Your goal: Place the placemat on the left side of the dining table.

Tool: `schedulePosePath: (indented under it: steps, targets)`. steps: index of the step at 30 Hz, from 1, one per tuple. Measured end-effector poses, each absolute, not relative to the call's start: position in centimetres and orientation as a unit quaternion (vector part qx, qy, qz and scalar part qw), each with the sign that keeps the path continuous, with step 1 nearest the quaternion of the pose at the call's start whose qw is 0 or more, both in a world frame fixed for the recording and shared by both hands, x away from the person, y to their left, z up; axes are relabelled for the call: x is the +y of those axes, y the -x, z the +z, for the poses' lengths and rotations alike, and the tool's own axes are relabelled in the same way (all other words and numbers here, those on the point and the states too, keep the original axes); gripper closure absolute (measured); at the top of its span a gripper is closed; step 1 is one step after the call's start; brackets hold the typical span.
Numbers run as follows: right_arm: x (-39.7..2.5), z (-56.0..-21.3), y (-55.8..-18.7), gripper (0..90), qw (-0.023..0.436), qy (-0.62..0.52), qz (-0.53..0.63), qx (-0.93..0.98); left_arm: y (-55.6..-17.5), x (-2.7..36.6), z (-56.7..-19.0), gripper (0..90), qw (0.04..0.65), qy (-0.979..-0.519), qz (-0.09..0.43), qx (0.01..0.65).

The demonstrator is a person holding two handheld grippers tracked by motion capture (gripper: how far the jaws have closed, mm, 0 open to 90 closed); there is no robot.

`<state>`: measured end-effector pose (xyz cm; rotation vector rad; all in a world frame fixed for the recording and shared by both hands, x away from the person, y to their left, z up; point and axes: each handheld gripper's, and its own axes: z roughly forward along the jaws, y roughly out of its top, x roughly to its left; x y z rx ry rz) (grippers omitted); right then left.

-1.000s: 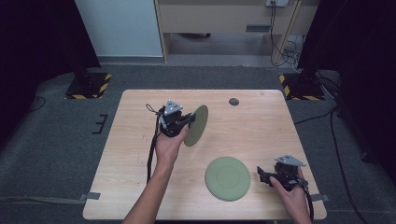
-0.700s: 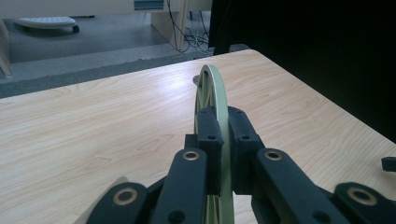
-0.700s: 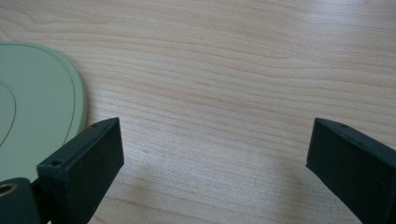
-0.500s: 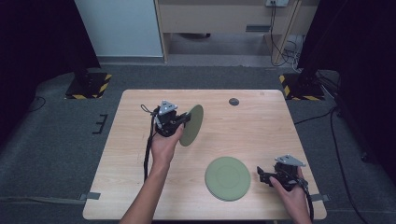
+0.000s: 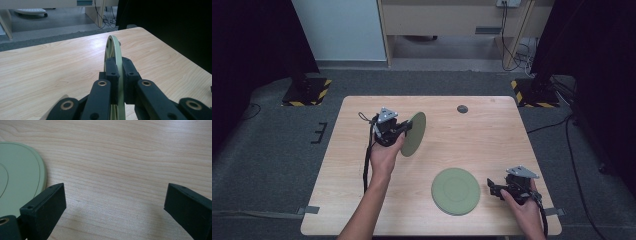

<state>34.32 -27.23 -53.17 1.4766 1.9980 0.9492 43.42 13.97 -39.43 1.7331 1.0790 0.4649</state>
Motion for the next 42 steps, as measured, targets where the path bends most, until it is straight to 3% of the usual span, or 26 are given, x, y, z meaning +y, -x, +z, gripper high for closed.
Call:
schedulePosePath:
  steps: [42]
  targets:
    - [-27.1,-53.2,-34.2,4.3,0.239,-0.538,0.344,0.731,-43.4,16.9,-40.8,85.4,0.487,-0.709,0.199,0.47]
